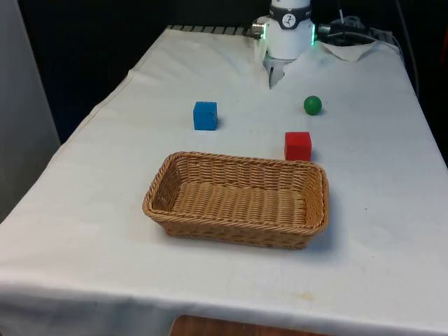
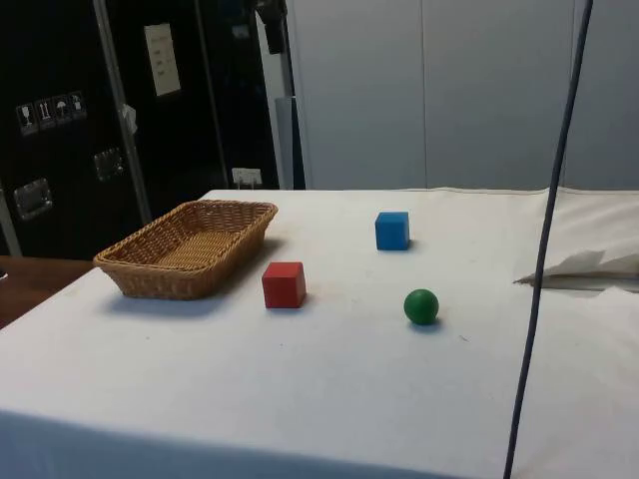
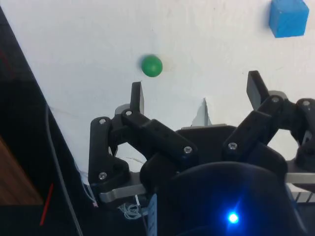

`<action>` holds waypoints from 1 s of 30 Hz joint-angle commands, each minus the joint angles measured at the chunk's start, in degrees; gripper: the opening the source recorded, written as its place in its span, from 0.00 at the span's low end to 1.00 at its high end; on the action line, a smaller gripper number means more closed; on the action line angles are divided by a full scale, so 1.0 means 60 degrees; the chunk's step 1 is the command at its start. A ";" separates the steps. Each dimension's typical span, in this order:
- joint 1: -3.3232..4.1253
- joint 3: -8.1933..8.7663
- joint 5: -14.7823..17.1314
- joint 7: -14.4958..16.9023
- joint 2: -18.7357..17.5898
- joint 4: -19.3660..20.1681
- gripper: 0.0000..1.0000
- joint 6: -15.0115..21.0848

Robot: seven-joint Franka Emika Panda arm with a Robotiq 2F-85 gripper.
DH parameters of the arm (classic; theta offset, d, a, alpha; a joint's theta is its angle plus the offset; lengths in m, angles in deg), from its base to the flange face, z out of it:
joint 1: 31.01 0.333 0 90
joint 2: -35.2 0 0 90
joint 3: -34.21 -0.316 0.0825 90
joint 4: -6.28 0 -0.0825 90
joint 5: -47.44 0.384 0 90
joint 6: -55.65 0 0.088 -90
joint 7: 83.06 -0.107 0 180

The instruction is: Place all non-red objects into the basket.

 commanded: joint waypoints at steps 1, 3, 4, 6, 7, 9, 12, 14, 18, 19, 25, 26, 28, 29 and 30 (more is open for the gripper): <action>-0.0010 0.0010 0.0000 0.0010 0.0029 0.0038 1.00 0.0000; -0.0019 0.0038 -0.0115 0.0038 0.0277 0.0286 1.00 0.0105; -0.0029 0.0048 -0.0124 0.0067 0.0344 0.0353 1.00 0.0134; -0.0057 0.0076 -0.0181 0.0124 0.0554 0.0583 1.00 0.0210; -0.0067 0.0086 -0.0201 0.0143 0.0621 0.0668 1.00 0.0239; -0.0086 0.0095 -0.0239 0.0181 0.0773 0.0840 1.00 0.0306; -0.0124 0.0124 -0.0286 0.0258 0.0984 0.1089 1.00 0.0411; -0.0143 0.0153 -0.0315 0.0325 0.1136 0.1261 1.00 0.0477; -0.0162 0.0201 -0.0334 0.0420 0.1327 0.1480 1.00 0.0554; -0.0172 0.0220 -0.0344 0.0458 0.1394 0.1557 1.00 0.0583; -0.0201 0.0363 -0.0382 0.0716 0.1833 0.2091 1.00 0.0793; -0.0181 0.0363 -0.0306 0.0707 0.1728 0.1986 1.00 0.0668; -0.0210 0.0420 -0.0439 0.0812 0.2005 0.2311 1.00 0.0869; -0.0220 0.0439 -0.0468 0.0850 0.2063 0.2378 1.00 0.0898; -0.0229 0.0458 -0.0506 0.0879 0.2101 0.2454 1.00 0.0917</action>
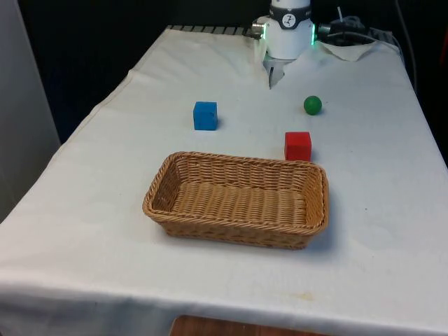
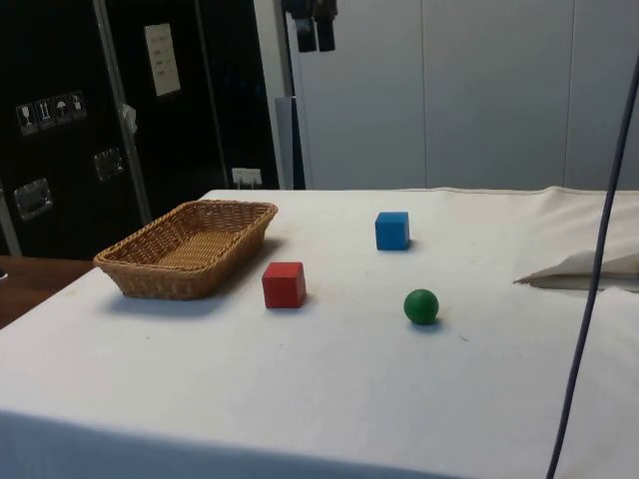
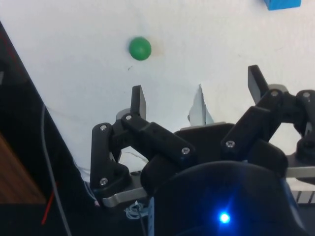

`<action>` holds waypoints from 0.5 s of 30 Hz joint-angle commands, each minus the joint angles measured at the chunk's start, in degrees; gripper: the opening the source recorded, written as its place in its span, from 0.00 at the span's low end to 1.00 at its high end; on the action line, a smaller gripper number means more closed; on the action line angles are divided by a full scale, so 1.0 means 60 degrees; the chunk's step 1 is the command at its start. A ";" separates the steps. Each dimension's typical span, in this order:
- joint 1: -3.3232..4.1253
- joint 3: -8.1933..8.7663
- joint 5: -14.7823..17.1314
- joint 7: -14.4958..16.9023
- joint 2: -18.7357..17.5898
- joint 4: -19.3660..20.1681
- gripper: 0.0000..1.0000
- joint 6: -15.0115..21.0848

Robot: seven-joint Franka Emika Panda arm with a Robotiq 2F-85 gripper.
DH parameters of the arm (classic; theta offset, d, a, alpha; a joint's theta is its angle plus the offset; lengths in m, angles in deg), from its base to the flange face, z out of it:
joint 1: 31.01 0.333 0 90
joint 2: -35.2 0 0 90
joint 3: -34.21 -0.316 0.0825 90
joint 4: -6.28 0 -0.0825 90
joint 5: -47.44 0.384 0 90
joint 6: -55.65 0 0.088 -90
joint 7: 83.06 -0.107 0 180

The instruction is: Place all non-red objects into the basket.

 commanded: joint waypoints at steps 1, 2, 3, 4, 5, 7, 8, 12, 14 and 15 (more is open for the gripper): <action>-0.0029 0.0010 -0.0134 0.0038 0.0105 0.0153 1.00 0.0172; -0.0029 0.0029 -0.0181 0.0067 0.0124 0.0191 1.00 0.0181; 0.0000 0.0038 -0.0095 0.0067 0.0086 0.0143 1.00 0.0076; -0.0029 0.0038 -0.0229 0.0095 0.0143 0.0229 1.00 0.0191; -0.0019 0.0067 -0.0325 0.0143 0.0162 0.0267 1.00 0.0181; -0.0029 0.0095 -0.0439 0.0201 0.0181 0.0296 1.00 0.0181; -0.0029 0.0105 -0.0487 0.0220 0.0191 0.0306 1.00 0.0172; -0.0048 0.0134 -0.0707 0.0306 0.0220 0.0353 1.00 0.0162; -0.0057 0.0153 -0.0831 0.0334 0.0258 0.0420 1.00 0.0172; -0.0067 0.0162 -0.0888 0.0334 0.0277 0.0449 1.00 0.0172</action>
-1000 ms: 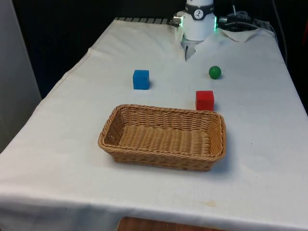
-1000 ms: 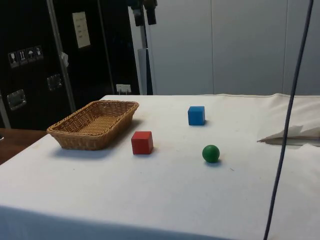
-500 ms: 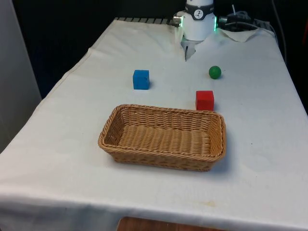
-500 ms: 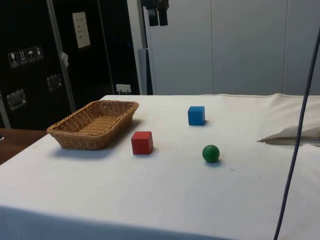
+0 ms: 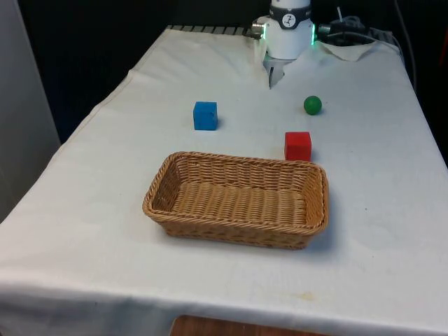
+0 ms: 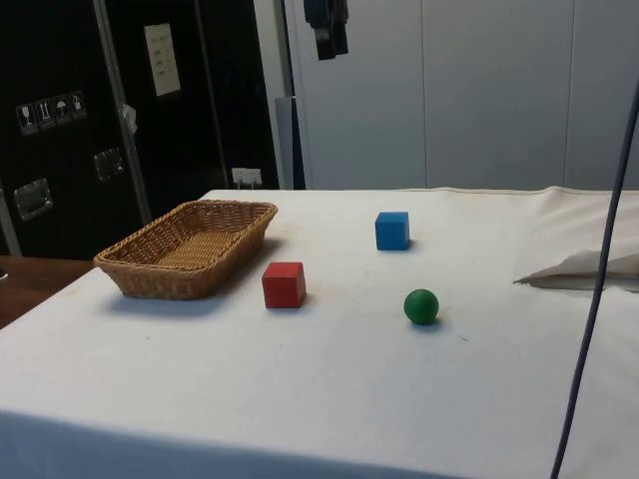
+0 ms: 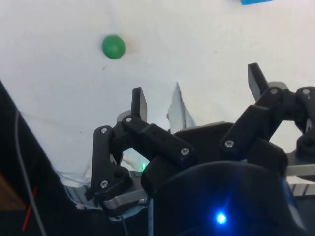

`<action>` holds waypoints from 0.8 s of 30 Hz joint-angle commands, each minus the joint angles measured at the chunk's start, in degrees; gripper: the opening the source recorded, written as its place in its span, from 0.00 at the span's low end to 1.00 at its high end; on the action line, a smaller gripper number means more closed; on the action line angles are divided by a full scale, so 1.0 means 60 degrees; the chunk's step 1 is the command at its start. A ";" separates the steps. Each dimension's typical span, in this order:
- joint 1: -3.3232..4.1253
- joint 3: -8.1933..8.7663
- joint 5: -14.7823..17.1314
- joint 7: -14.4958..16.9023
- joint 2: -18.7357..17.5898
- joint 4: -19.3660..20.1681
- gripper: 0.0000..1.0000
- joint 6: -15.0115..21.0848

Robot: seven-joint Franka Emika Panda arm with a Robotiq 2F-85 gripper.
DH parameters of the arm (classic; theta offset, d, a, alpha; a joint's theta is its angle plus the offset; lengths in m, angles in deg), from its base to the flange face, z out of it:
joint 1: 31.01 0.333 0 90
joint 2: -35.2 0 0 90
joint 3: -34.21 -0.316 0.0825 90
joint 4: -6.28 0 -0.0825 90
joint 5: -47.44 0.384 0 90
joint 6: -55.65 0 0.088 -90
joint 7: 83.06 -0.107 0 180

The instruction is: Place all non-red objects into the basket.

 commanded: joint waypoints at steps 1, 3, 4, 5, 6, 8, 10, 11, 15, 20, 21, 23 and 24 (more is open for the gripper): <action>-0.0048 0.0000 -0.0229 -0.0019 0.0134 0.0162 1.00 0.0086; 0.0000 0.0010 -0.0067 0.0000 0.0019 0.0038 1.00 0.0000; -0.0057 0.0019 -0.0286 -0.0010 0.0162 0.0220 1.00 0.0095; -0.0076 0.0048 -0.0411 -0.0019 0.0239 0.0334 1.00 0.0134; -0.0086 0.0067 -0.0477 -0.0029 0.0286 0.0420 1.00 0.0172; -0.0095 0.0095 -0.0583 -0.0048 0.0382 0.0583 1.00 0.0258; -0.0105 0.0162 -0.0707 -0.0076 0.0506 0.0869 1.00 0.0516; -0.0105 0.0181 -0.0745 -0.0095 0.0544 0.0964 1.00 0.0602; -0.0115 0.0229 -0.0802 -0.0153 0.0611 0.1232 1.00 0.0917; -0.0143 0.0325 -0.0812 -0.0315 0.0592 0.1662 1.00 0.1537; -0.0095 0.0334 -0.0726 -0.0229 0.0583 0.1604 1.00 0.1385; -0.0134 0.0353 -0.0802 -0.0372 0.0573 0.1795 1.00 0.1738; -0.0134 0.0372 -0.0802 -0.0411 0.0554 0.1872 1.00 0.1853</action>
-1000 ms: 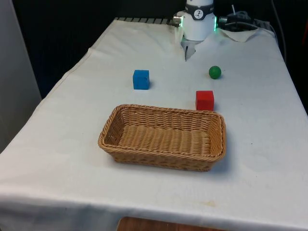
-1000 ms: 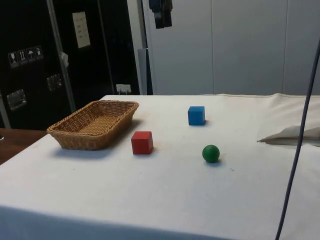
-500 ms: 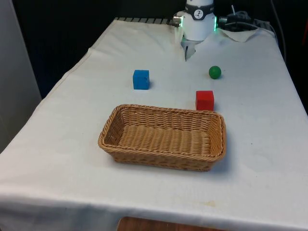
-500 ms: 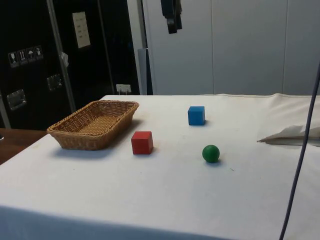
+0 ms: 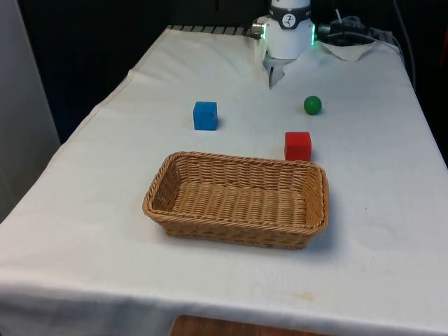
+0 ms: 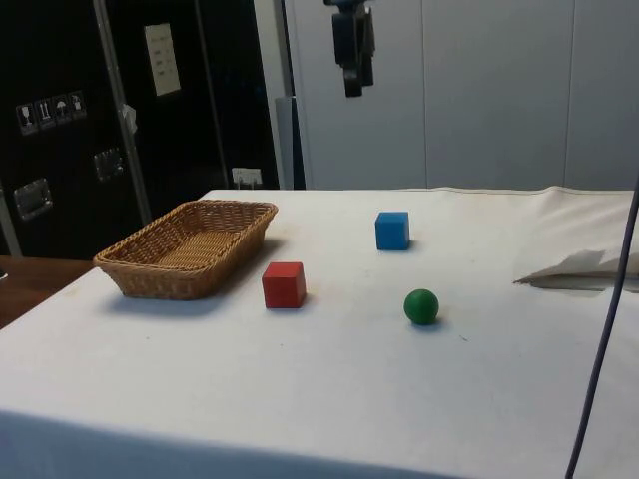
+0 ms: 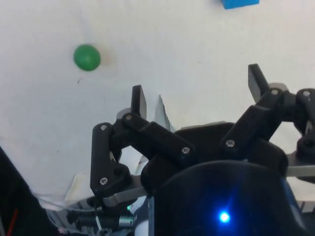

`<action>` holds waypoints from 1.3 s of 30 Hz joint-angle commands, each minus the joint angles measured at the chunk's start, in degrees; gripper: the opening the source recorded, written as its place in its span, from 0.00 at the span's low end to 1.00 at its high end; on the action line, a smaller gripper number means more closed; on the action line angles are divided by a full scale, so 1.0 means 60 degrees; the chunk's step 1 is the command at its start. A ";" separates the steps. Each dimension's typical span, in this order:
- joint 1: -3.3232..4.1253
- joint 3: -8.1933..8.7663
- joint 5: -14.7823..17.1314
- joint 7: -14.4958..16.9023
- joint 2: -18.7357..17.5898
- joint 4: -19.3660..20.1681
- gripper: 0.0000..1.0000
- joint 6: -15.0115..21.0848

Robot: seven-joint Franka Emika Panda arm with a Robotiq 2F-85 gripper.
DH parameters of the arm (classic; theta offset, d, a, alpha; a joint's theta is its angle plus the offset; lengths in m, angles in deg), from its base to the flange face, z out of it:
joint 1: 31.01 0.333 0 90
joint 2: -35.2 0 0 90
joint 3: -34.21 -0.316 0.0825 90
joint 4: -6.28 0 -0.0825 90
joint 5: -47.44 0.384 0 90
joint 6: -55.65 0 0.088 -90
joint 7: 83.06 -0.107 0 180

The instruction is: Place all non-red objects into the basket.

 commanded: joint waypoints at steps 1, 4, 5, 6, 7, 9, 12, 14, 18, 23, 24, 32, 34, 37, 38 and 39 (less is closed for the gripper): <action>-0.0038 0.0000 -0.0076 -0.0115 -0.0029 0.0115 1.00 0.0229; -0.0048 0.0057 -0.0067 -0.0258 -0.0095 0.0392 1.00 0.0640; -0.0048 0.0076 -0.0067 -0.0286 -0.0115 0.0458 1.00 0.0745; -0.0048 0.0095 -0.0067 -0.0315 -0.0134 0.0516 1.00 0.0831; -0.0010 0.0086 0.0000 -0.0229 -0.0115 0.0430 1.00 0.0630; -0.0057 0.0153 -0.0067 -0.0392 -0.0191 0.0745 1.00 0.1165; -0.0067 0.0229 -0.0057 -0.0420 -0.0239 0.0964 1.00 0.1490; -0.0067 0.0296 -0.0057 -0.0411 -0.0258 0.1117 1.00 0.1709; -0.0067 0.0382 -0.0048 -0.0411 -0.0286 0.1346 1.00 0.2044; -0.0067 0.0592 -0.0029 -0.0382 -0.0401 0.1795 1.00 0.2750; -0.0038 0.0583 0.0000 -0.0363 -0.0372 0.1748 1.00 0.2588; -0.0038 0.0898 0.0019 -0.0258 -0.0745 0.2177 1.00 0.3524; 0.0019 0.1070 0.0296 0.0105 -0.1060 0.2206 1.00 0.3925; 0.0038 0.1117 0.0535 0.0420 -0.1432 0.2139 1.00 0.4183; 0.0038 0.1098 0.0621 0.0516 -0.1585 0.2091 1.00 0.4269; 0.0038 0.1070 0.0773 0.0707 -0.1881 0.2015 1.00 0.4412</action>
